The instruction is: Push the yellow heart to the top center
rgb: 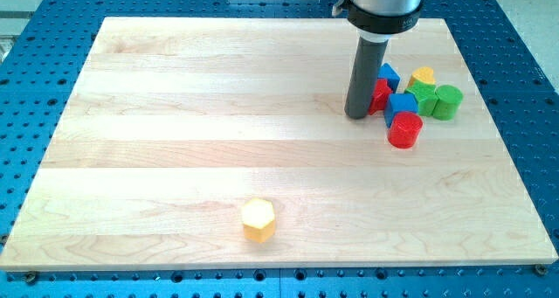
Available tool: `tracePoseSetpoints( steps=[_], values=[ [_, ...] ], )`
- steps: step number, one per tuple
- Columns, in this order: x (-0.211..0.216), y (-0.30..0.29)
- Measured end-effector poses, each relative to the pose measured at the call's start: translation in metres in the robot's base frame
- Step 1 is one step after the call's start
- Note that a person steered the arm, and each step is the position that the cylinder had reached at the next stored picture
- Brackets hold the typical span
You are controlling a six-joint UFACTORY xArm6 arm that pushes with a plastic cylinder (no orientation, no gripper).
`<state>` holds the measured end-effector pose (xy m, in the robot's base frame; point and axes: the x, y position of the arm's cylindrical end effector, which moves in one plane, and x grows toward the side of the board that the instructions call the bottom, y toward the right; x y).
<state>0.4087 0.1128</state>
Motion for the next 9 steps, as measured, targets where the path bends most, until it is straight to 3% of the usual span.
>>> tracePoseSetpoints(
  steps=[9],
  values=[
    [-0.005, -0.014]
  ],
)
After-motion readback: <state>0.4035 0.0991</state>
